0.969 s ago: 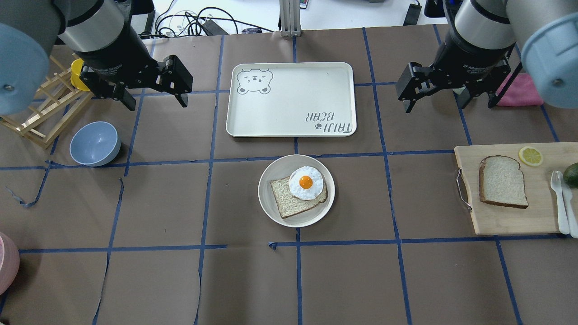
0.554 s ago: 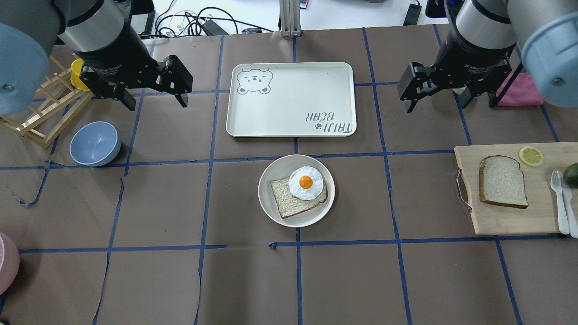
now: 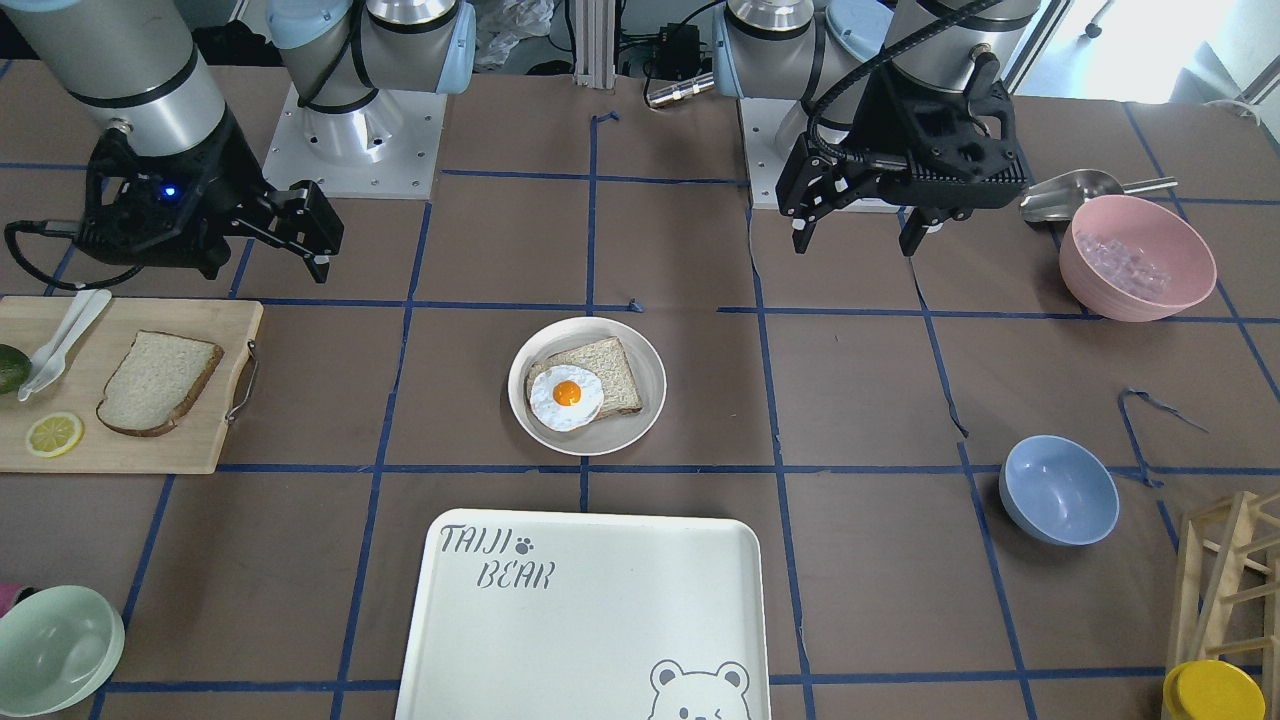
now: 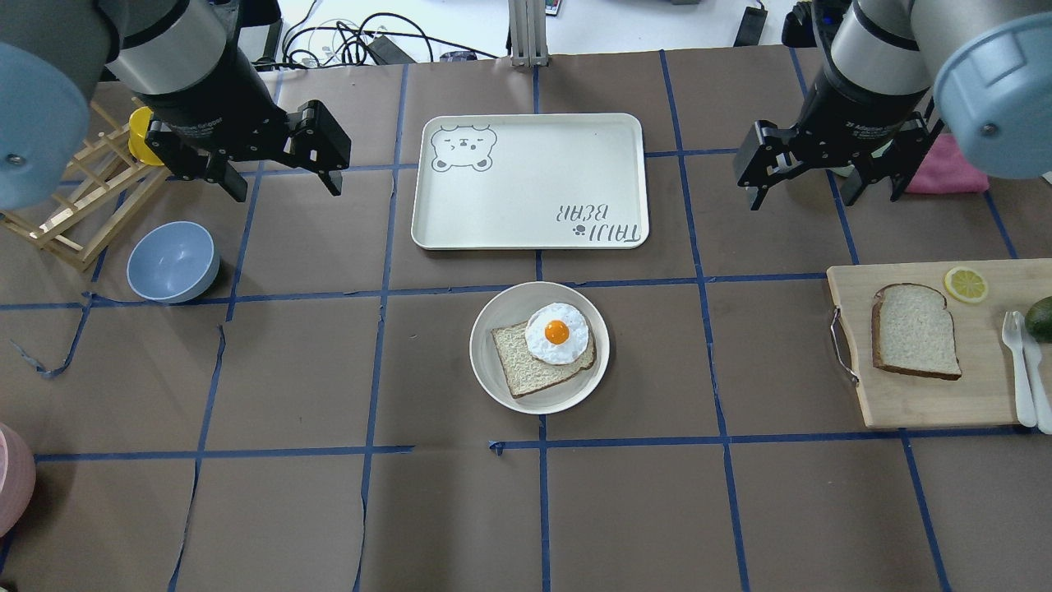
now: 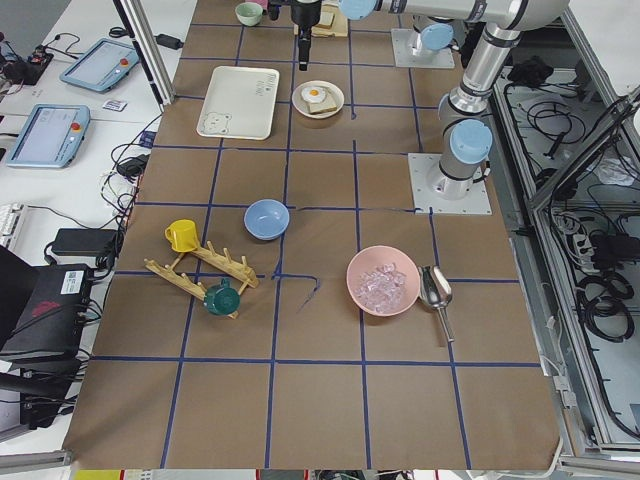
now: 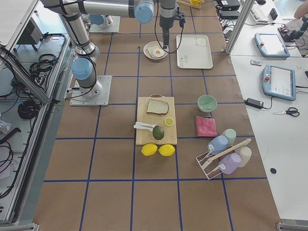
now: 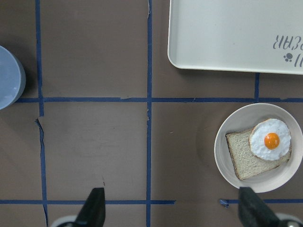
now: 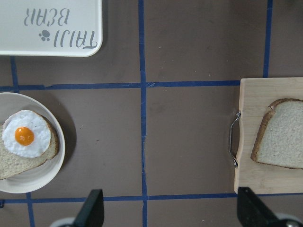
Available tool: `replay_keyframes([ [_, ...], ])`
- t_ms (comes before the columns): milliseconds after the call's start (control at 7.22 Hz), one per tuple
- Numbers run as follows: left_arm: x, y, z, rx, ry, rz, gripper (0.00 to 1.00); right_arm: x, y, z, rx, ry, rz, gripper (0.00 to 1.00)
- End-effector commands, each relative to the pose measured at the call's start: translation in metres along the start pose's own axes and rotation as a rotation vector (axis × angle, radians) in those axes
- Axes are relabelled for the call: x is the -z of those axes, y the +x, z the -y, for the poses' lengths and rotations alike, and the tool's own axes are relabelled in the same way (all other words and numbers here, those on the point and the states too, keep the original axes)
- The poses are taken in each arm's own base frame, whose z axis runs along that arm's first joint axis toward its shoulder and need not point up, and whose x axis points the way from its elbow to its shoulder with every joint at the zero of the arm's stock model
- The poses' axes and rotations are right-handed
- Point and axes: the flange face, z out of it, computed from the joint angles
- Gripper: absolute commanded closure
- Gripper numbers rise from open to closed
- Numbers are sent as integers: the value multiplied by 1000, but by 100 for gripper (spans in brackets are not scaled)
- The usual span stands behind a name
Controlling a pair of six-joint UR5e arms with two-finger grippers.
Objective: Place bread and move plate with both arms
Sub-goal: 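Move the right gripper over the bread slice on the wooden board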
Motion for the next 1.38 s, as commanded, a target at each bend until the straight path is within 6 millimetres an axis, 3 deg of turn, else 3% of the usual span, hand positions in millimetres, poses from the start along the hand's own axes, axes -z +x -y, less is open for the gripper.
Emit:
replay_keyframes([
  [0,0,0,0,0,0,0,0,-38,65,34,-120,-62,8,0],
  [277,1,0,0,0,1,0,0,-74,84,63,-151,-58,-3,2],
  [415,0,0,0,0,0,0,0,-91,97,71,-181,-42,-4,10],
  [554,0,0,0,0,0,0,0,-116,107,68,-197,-64,-1,25],
  [969,0,0,0,0,0,0,0,-156,139,51,-241,-109,-32,36],
  [1246,0,0,0,0,0,0,0,-186,148,62,-250,-102,-86,36],
])
